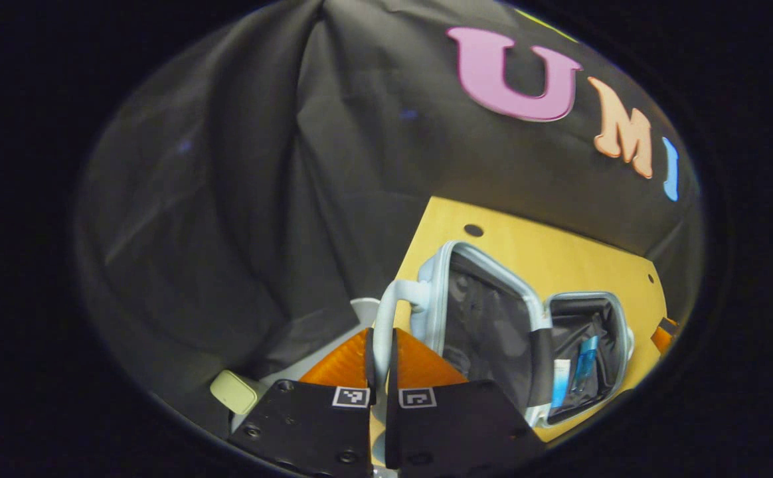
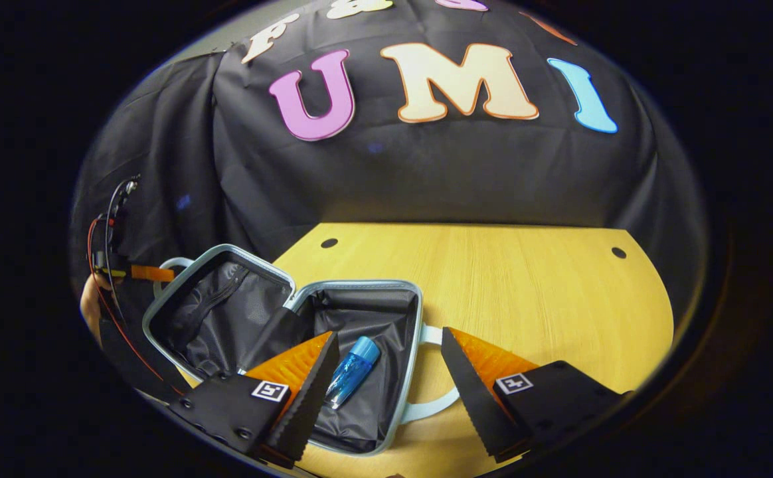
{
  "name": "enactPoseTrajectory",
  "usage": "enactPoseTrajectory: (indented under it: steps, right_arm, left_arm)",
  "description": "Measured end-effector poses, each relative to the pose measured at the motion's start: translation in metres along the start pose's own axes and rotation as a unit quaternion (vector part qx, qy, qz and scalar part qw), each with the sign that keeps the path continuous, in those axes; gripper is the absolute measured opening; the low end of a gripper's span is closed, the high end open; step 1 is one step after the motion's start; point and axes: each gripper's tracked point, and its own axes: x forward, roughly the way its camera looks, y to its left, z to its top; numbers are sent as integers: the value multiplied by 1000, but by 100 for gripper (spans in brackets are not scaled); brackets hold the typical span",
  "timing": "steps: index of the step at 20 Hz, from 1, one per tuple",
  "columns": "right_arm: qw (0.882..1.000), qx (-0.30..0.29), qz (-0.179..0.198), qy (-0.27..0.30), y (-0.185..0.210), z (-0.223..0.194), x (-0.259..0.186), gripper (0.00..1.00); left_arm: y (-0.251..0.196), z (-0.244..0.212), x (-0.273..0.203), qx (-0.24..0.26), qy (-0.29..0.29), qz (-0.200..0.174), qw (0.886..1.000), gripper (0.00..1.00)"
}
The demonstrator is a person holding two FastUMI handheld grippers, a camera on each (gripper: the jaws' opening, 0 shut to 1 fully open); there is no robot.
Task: First open the suitcase, pack the skin care products into it, and then close the suitcase.
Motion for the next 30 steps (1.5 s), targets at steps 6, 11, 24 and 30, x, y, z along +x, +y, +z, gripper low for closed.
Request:
enactPoseTrajectory:
  steps: [6,11,24,30]
  right_arm:
    - [999,-28,40,-21,-34,11,-39,97]
    - [999,-20,42,-27,-79,11,-64,97]
    - [999,14,-32,-31,-190,-1,-110,97]
    - [997,26,-66,-30,-226,-8,-128,97]
  left_arm:
    - [-104,49,-67,33,-65,-37,997,1]
    - [-220,62,-94,43,-89,-125,987,1]
    - [-421,-9,-69,61,0,-277,959,4]
    - [-462,-62,-42,74,59,-298,950,4]
